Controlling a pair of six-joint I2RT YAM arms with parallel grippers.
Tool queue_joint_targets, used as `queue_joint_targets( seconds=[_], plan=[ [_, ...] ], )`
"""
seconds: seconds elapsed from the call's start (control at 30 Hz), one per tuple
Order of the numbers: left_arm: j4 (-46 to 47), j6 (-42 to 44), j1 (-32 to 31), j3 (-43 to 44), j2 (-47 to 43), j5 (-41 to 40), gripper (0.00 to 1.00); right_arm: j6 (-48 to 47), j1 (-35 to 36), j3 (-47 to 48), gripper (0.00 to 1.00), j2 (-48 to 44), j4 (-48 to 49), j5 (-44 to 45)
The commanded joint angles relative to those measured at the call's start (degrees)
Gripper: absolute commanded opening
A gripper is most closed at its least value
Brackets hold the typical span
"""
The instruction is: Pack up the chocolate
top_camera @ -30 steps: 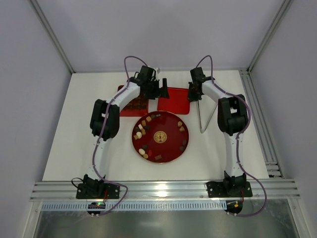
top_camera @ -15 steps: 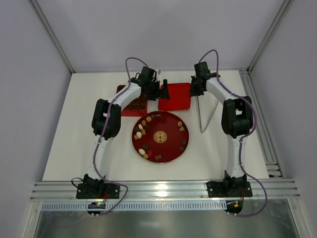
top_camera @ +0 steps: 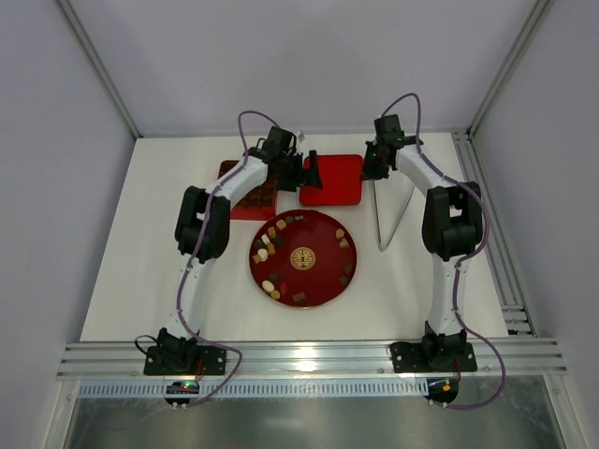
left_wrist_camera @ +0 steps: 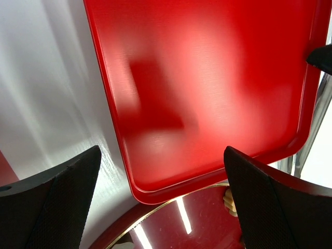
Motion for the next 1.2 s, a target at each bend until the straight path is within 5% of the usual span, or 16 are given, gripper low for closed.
queue_joint_targets(
  seconds=[0.0,0.47,0.67,1.0,1.17],
  plan=[
    [1.44,-0.77,-0.06,2.77,0.35,2.48,0.98,1.73,-1.14,0.08,0.04,-6.12,2.38,-3.63],
    [5.65,-6.73,-0.06,2.86,-1.4,8.8,0.86,3.66,-2.19,-3.7,0.04,-9.28,4.93,-7.94],
    [10.65,-11.75,0.03,0.05,-4.82,13.12,0.63,4.19,-2.11,-5.46,0.04,-11.57,5.45,-7.86],
    [16.12,-18.52,-0.06,-7.86,-11.86,17.87,0.0,2.96,0.96,-11.52,0.04,-18.77,6.25,-5.23],
    [16.38,-19.49,0.03,-11.28,-15.29,19.36,0.0,2.26,2.81,-14.07,0.06,-23.34,5.81,-1.89]
  ],
)
